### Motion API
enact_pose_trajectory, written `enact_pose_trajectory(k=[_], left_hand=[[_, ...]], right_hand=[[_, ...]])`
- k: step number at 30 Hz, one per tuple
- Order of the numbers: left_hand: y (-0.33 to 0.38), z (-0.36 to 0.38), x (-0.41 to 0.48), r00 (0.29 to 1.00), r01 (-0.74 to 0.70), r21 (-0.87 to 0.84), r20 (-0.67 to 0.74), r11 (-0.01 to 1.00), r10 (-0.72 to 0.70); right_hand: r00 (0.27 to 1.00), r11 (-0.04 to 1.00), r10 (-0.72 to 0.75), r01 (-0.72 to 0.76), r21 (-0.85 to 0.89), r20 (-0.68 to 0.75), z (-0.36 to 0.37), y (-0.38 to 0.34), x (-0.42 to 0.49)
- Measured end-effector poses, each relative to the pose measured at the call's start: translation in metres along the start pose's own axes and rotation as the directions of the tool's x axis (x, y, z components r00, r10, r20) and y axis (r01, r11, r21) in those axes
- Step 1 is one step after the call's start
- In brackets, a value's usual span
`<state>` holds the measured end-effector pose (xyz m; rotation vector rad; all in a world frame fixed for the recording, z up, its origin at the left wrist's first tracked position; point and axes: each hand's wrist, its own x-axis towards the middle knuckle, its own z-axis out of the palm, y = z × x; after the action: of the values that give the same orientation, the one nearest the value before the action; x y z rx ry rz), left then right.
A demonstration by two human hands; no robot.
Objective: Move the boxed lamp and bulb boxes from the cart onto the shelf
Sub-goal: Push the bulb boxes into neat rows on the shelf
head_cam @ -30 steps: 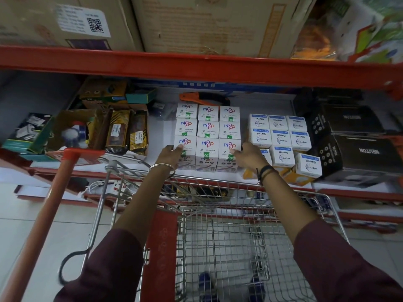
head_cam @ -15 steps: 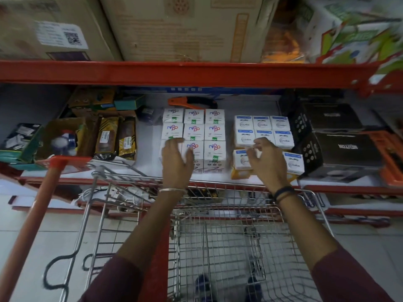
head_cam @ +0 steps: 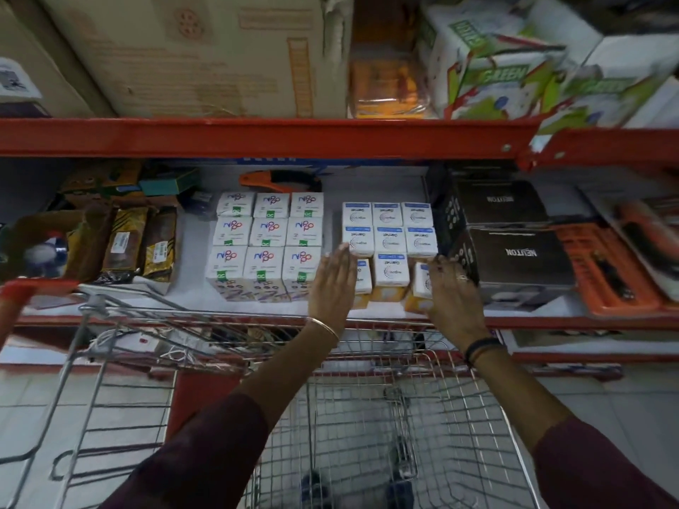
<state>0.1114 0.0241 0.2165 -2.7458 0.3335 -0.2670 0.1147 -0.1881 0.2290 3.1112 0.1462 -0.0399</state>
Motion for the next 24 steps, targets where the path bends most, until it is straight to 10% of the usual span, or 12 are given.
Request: enact_pose_trajectory(k=[24], left_hand=[[-0.005,0.003,0.019,0.994,-0.097,0.145,0.07,0.985,0.088]], right_hand=[[0.987,0.988,-0.157,0.157,-0.002,-0.01,0.025,0.007,0.022]])
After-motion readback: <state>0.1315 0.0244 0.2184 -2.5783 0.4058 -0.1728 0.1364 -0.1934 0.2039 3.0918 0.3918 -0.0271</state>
